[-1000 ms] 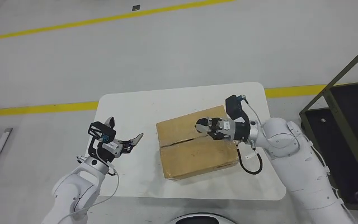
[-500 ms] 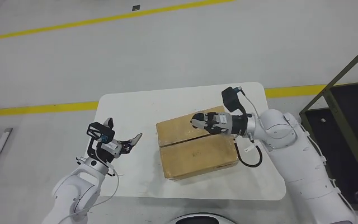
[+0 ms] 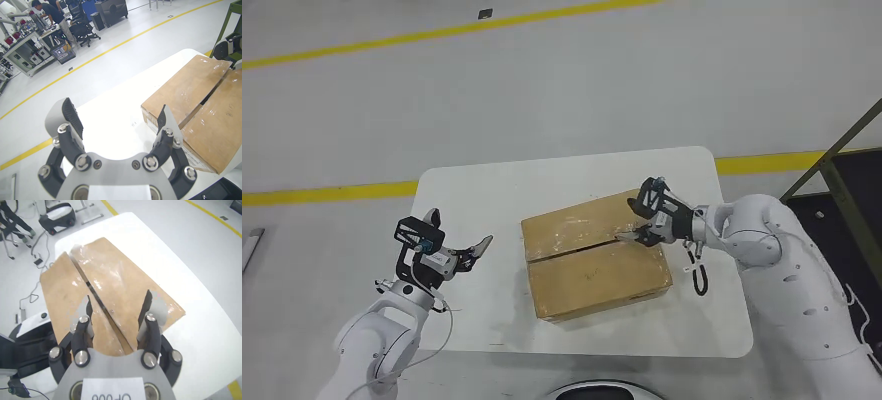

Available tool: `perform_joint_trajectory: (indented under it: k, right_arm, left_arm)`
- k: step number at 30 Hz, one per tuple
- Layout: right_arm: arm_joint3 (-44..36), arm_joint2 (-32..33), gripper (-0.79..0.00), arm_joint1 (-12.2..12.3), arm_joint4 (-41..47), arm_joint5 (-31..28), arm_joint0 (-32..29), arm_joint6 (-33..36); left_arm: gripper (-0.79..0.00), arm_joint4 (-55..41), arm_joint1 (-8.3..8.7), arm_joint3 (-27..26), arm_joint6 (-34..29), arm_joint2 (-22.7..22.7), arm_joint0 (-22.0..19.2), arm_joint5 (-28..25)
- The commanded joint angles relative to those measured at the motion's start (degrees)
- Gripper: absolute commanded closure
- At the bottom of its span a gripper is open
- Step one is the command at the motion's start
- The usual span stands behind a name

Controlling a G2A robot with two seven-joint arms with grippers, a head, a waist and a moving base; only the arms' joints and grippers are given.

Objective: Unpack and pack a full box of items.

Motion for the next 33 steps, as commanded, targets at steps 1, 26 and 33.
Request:
perform_joint_trajectory:
  k: [1,26,33]
  right_arm:
    - [-0.4,-0.2,-0.674,0.0,-1.7,-0.1,-0.4,-1.8]
    - [-0.8,-11.2,-0.597,-1.6,-7.0,5.6,2.4,-2.9]
    - [0.7,-13.9,-0.391,-2.3,-9.0,7.3,3.7,-3.8]
  left_arm:
    - [-0.785,0.0,0.00,0.0,0.0,0.0,0.0,0.0]
    - [-0.785,0.0,0.00,0.0,0.0,0.0,0.0,0.0]
    - [-0.785,0.0,0.00,0.0,0.0,0.0,0.0,0.0]
